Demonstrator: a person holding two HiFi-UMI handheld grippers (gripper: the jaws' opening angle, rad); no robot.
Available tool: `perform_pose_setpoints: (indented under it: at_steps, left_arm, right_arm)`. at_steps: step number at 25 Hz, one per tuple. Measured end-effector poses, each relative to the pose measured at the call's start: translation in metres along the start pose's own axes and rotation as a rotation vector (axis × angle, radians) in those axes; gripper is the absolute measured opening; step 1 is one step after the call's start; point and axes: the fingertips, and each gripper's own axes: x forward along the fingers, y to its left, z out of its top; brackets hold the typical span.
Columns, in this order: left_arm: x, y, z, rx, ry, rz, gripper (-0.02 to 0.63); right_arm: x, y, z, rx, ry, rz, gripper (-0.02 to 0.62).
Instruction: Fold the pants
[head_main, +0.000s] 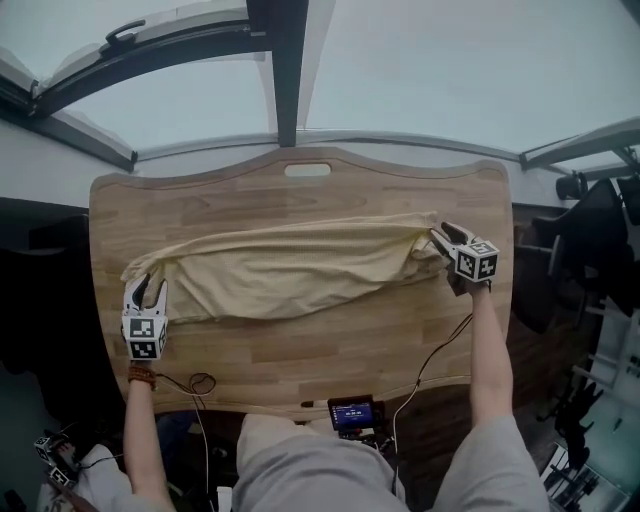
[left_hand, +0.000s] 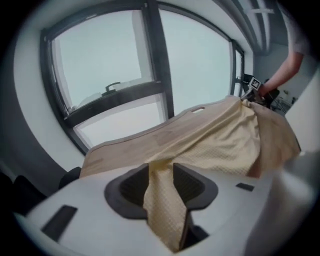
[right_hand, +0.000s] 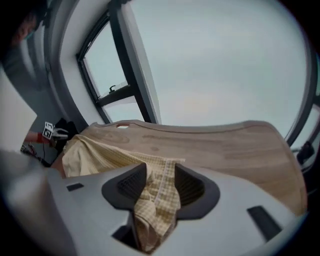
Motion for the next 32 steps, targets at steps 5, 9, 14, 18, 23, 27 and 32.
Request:
perform_pose_setpoints:
  at_steps: [5,9,14,18,23,27,32]
  left_arm:
    - [0.007,-0.123,0.001,0.234,0.003,-0.150,0.142]
    - [0.016,-0.216,0.037,0.452,-0.060,-0.287,0.138]
    - [0.027,-0.289,0.058,0.590,-0.092,-0.401,0.138]
    - [0.035,-0.324,0.054,0.590,-0.064,-0.445,0.138]
    - [0.040,-0.342,0.049,0.565,-0.021,-0.449,0.138]
    - [0.046,-0.345,0.045,0.548,0.012,-0.440,0.138]
    - [0.053,-0.351,0.031,0.518,0.073,-0.457,0.138]
  right_arm:
    - [0.007,-0.012,0.008,0.134,-0.001,0.061,0.093]
    - [0.004,-0.024,0.031,0.021,0.040,-0.040,0.031]
    - [-0.020,0.029,0.012,-0.247,-0.032,0.036,0.159]
    - [-0.013,0.052,-0.041,-0.357,0.041,0.077,0.222]
    - [-0.014,0.078,-0.047,-0.546,0.069,0.142,0.235]
    - [-0.012,0.077,-0.056,-0.859,0.191,0.128,0.233]
    - [-0.004,0.062,-0.058,-0.643,0.216,0.165,0.024]
